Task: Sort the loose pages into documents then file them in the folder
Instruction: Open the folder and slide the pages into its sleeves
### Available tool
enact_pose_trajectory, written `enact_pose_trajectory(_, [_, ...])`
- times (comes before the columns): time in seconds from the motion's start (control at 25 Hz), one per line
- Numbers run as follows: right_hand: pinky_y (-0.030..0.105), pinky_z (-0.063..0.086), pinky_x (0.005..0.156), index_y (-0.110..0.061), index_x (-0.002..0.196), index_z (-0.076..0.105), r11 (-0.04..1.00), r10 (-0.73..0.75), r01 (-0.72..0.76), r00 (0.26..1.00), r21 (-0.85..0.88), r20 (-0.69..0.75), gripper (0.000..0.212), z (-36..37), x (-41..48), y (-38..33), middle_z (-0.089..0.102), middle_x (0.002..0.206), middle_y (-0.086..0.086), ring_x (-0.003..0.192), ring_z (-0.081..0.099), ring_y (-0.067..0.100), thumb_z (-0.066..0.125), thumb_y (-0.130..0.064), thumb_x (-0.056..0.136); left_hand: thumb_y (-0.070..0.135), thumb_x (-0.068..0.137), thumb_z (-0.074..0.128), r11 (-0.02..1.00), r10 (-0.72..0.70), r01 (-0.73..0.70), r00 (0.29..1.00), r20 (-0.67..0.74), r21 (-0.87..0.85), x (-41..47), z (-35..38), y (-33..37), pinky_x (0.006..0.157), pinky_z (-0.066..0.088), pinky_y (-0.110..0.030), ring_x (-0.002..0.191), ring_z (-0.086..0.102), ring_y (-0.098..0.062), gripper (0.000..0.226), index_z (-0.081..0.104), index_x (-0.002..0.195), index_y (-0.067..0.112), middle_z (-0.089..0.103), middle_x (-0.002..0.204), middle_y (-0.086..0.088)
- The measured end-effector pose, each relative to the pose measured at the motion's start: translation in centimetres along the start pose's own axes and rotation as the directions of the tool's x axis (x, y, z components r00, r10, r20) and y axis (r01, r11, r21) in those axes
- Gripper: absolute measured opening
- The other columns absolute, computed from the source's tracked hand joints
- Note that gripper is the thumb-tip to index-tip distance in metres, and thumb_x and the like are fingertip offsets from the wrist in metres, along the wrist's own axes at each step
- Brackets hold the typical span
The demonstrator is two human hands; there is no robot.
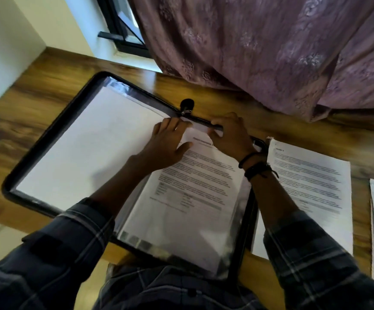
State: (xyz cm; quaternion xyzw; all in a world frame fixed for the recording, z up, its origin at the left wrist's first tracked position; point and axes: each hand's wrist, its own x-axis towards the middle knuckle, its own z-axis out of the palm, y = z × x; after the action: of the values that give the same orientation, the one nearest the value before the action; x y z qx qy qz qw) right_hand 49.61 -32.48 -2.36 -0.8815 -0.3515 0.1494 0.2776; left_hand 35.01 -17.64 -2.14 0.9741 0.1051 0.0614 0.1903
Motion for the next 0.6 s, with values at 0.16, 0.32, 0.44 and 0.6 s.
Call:
enact_pose_trajectory(0.16, [0.036, 0.035, 0.105, -0.006, 0.13, 0.052, 0.987, -0.098, 0.104, 0.994, 0.125, -0.056, 0.052, 2.3, -4.1, -4.8, 0.052, 0.129, 0.015, 0.123, 0.045, 0.03, 0.07, -0.025, 0.086, 0.041, 0.092, 0.05, 0.994, -0.068, 0.078, 0.99, -0.121, 0.082, -3.9, -1.5, -0.3, 0.104, 0.034, -0.049, 0.127, 0.041, -0.036, 0.059, 0.045, 0.14, 0.007, 0.049, 0.137, -0.017])
enact_pose_trajectory(0.32, [0.023, 0.031, 0.095, -0.009, 0.144, 0.037, 0.942, -0.186, 0.173, 0.982, 0.288, 0.02, 0.069, 5.7, -7.2, -9.8, 0.05, 0.135, 0.014, 0.124, 0.044, 0.026, 0.073, -0.019, 0.085, 0.048, 0.091, 0.044, 0.97, -0.192, 0.229, 0.93, -0.314, 0.085, -8.3, -4.3, -2.5, 0.098, 0.039, -0.049, 0.123, 0.046, -0.038, 0.061, 0.051, 0.134, 0.005, 0.054, 0.132, -0.018])
enact_pose_trajectory(0.44, [0.027, 0.036, 0.097, -0.011, 0.148, 0.03, 0.906, -0.206, 0.183, 0.978, 0.382, 0.02, 0.075, 8.1, -7.8, -13.9, 0.047, 0.14, 0.012, 0.127, 0.043, 0.024, 0.072, -0.022, 0.086, 0.046, 0.094, 0.045, 0.958, -0.201, 0.274, 0.851, -0.485, 0.083, -11.5, -7.2, -6.2, 0.093, 0.04, -0.047, 0.117, 0.051, -0.037, 0.054, 0.056, 0.128, 0.005, 0.058, 0.124, -0.018])
enact_pose_trajectory(0.6, [0.034, 0.033, 0.108, -0.008, 0.149, 0.028, 0.889, -0.183, 0.181, 0.982, 0.421, -0.038, 0.074, 11.5, -7.1, -18.8, 0.044, 0.144, 0.012, 0.132, 0.041, 0.024, 0.07, -0.023, 0.088, 0.041, 0.095, 0.053, 0.907, -0.339, 0.419, 0.676, -0.654, -0.037, -14.5, -11.1, -15.0, 0.094, 0.037, -0.043, 0.112, 0.053, -0.04, 0.047, 0.058, 0.12, 0.002, 0.059, 0.117, -0.019])
